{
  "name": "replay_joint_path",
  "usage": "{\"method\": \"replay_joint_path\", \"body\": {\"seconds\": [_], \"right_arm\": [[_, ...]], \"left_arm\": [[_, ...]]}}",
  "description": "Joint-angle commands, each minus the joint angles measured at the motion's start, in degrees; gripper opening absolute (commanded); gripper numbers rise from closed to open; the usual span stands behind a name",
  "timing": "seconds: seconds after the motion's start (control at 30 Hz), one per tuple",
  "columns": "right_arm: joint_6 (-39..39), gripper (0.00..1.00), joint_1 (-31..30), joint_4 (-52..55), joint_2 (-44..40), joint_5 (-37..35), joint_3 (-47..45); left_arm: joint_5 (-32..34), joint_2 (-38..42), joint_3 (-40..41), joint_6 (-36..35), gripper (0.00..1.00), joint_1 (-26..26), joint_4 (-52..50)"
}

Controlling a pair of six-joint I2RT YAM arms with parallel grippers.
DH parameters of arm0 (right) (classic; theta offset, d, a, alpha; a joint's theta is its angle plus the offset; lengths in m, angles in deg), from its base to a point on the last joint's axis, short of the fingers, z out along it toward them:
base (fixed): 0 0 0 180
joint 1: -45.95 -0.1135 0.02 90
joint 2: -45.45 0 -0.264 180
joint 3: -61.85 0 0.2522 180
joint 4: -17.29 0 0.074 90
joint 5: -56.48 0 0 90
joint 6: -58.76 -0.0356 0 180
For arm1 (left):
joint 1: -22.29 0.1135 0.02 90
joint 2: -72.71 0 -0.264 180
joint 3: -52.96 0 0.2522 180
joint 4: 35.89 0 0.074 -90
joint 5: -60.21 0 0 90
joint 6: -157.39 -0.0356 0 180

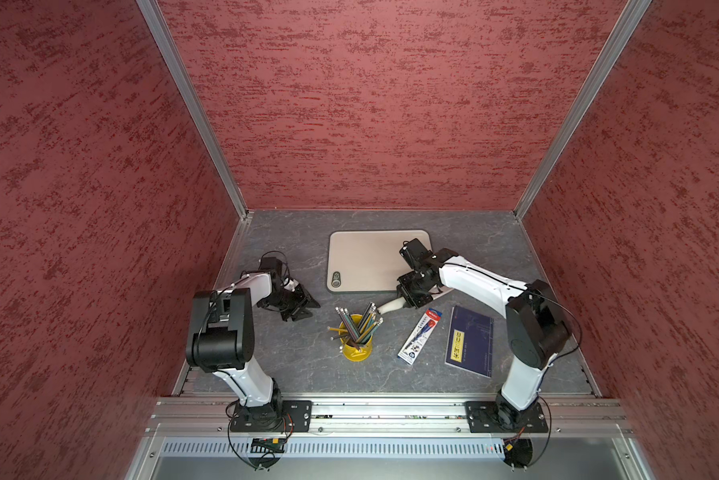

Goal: Align the knife with the edge of the cutting board
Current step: Pick up the knife at the center of the board, then place the knife at the edge of the cutting board.

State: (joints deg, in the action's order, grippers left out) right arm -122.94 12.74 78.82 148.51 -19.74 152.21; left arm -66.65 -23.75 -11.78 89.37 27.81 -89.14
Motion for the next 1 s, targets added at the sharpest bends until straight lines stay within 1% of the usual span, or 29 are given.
{"method": "replay_joint_path", "body": {"seconds": [0.0, 0.13, 0.2, 0.3, 0.4, 0.47, 0.57, 0.67, 0.77, 0.97], "right_arm": [[-0.2, 0.00, 0.9, 0.2, -2.0, -3.2, -1.6], [4.0, 0.00, 1.0, 3.3, -3.4, -6.6, 0.0], [8.3, 0.00, 1.2, 5.0, -3.2, -8.5, 1.3], [16.9, 0.00, 2.1, 8.3, -1.5, -9.6, 4.6], [25.3, 0.00, 2.3, 13.1, -1.2, -13.8, 7.9], [30.2, 0.00, 2.4, 15.8, -2.0, -16.9, 8.5], [36.7, 0.00, 3.1, 17.9, -3.7, -19.7, 6.4], [42.7, 0.00, 3.2, 17.8, -5.0, -20.3, 2.8], [44.9, 0.00, 3.2, 18.5, -6.7, -22.6, -0.3], [48.4, 0.00, 3.2, 16.1, -9.5, -23.1, -7.0]], "left_arm": [[1.0, -0.5, -0.1, -1.5, 0.41, 0.2, -0.5], [1.1, -0.7, -0.2, -1.4, 0.41, 0.2, -0.4], [1.1, -0.9, -0.2, -1.4, 0.41, 0.2, -0.4], [1.1, -0.7, -0.2, -1.4, 0.41, 0.1, -0.7], [1.2, -0.2, 0.1, -1.4, 0.41, -0.1, -0.6], [1.3, -0.3, 0.0, -1.4, 0.41, -0.4, -0.6], [1.4, -0.7, -0.2, -1.3, 0.41, -0.7, -0.4], [1.5, -1.0, -0.3, -1.2, 0.41, -0.9, -0.3], [1.6, -1.0, -0.3, -1.2, 0.41, -1.0, -0.4], [2.0, -1.2, -0.3, -1.3, 0.41, -1.3, -0.5]]}}
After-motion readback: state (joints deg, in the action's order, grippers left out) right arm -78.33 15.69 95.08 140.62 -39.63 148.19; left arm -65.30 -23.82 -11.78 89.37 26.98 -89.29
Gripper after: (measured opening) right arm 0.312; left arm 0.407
